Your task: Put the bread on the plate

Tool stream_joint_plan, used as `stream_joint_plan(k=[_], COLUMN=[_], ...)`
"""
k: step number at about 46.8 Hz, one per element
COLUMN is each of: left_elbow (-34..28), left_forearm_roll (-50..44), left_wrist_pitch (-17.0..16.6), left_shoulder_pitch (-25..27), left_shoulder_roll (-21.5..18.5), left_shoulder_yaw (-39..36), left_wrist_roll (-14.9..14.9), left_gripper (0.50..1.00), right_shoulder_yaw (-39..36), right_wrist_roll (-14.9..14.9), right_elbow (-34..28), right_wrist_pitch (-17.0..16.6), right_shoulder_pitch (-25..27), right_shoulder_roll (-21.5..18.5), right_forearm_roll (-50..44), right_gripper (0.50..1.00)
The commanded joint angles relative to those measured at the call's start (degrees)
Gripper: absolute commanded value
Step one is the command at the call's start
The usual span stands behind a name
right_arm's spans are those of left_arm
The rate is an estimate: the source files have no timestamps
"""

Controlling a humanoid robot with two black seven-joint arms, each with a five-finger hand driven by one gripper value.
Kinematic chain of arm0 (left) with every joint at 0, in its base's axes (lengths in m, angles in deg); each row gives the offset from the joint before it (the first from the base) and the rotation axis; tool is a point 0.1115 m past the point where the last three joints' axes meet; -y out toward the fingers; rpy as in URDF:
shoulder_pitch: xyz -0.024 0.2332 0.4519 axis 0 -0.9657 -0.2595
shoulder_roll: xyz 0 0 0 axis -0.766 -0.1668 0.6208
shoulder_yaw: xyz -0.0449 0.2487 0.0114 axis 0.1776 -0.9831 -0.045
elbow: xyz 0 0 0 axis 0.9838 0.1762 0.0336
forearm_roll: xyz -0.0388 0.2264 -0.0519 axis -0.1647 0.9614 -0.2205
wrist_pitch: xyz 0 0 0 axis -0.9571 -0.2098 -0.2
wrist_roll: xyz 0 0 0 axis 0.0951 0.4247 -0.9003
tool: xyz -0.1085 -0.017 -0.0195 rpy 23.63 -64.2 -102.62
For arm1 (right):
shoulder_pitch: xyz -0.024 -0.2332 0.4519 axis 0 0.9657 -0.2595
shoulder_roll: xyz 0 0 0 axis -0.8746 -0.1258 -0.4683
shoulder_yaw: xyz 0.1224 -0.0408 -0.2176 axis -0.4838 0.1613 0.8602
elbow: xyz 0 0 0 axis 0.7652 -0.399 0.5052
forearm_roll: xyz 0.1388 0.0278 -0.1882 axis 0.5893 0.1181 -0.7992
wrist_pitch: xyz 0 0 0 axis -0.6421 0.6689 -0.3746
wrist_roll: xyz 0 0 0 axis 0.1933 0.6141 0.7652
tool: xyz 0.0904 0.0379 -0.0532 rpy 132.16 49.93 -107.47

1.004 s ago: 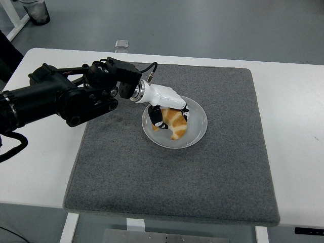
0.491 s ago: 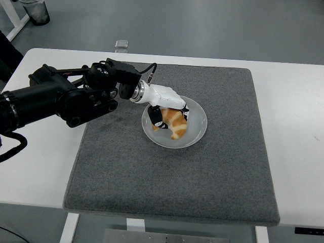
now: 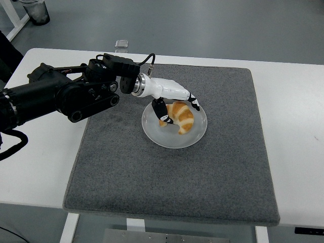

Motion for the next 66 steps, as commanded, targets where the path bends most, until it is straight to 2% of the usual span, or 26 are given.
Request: stream_joint_plan(k=[1, 8, 18, 26, 33, 42, 48, 52, 56, 63, 66], left_elbow=[-0.05, -0.13, 0.57, 4.96, 12.25, 23.50, 24.56, 24.56, 24.13, 23.95, 23.95], left_forearm_roll=[-1.62, -7.94, -27.01, -40.37, -56.44, -83.87, -96.88, -101.99, -104.63, -104.72, -104.46], left_wrist_pitch=[0.01, 0.10, 0.10, 0.27, 0.62, 1.15, 1.15, 1.41, 4.04, 16.25, 20.16], left_shoulder_pitch=[0.31, 1.80, 5.84, 7.25, 6.20, 2.95, -1.17, -4.34, -8.29, -16.73, -19.46], left_shoulder_roll=[0.00, -0.18, -1.58, -3.60, -3.96, -3.61, -3.96, -4.75, -5.98, -5.89, -5.72], left_shoulder_yaw=[0.14, 0.22, 1.10, 2.86, 7.51, 7.69, 8.57, 10.41, 14.71, 25.17, 29.39], left_wrist_roll=[0.01, 0.01, 0.01, -0.08, -0.87, -2.63, -4.65, -5.70, -6.14, -6.50, -6.41], left_gripper=[0.994, 0.994, 0.994, 0.994, 0.994, 0.994, 0.994, 0.994, 0.994, 0.994, 0.994], right_shoulder_yaw=[0.00, 0.00, 0.00, 0.00, 0.09, 0.09, 0.09, 0.09, 0.09, 0.09, 0.09], right_wrist_roll=[0.00, 0.00, 0.00, 0.00, 0.00, 0.00, 0.00, 0.00, 0.00, 0.00, 0.00], right_elbow=[-0.08, 0.00, 0.00, -0.08, -0.08, 0.00, 0.00, 0.00, 0.00, 0.00, 0.00], right_wrist_pitch=[0.00, 0.00, 0.00, 0.00, 0.00, -0.09, -0.18, -0.18, -0.18, -0.09, -0.09], right_shoulder_pitch=[0.00, 0.00, 0.00, 0.00, 0.00, 0.00, 0.00, 0.00, 0.00, 0.00, 0.00], right_shoulder_roll=[0.00, 0.00, 0.00, 0.00, 0.00, 0.00, 0.00, 0.00, 0.00, 0.00, 0.00], right_forearm_roll=[0.00, 0.00, -0.09, -0.09, -0.09, -0.09, -0.09, -0.09, -0.09, -0.09, -0.09], right_gripper=[0.952, 0.952, 0.952, 0.952, 0.952, 0.952, 0.952, 0.952, 0.952, 0.952, 0.952])
